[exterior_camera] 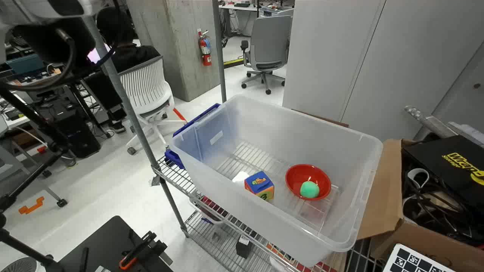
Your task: Move the toy box backwards
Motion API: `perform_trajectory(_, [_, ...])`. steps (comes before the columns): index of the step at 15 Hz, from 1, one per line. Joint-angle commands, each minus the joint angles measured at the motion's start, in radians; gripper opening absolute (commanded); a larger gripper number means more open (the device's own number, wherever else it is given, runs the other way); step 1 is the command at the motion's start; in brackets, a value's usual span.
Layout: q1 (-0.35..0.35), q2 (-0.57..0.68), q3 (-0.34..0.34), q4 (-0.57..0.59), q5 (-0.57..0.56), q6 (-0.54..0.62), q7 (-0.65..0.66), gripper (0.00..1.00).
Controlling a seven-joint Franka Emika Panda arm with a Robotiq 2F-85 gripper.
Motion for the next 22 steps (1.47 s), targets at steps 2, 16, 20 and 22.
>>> perform_trajectory(2, [0.003, 0.000, -0.003, 0.006, -0.002, -0.003, 0.001, 1.00])
perform_trajectory(16, [-0.164, 0.300, -0.054, 0.244, -0.242, 0.231, 0.111, 1.00])
perform_trajectory(20, [-0.199, 0.536, -0.114, 0.422, -0.340, 0.273, 0.278, 1.00])
perform_trajectory(22, [-0.172, 0.661, -0.156, 0.497, -0.315, 0.299, 0.306, 1.00])
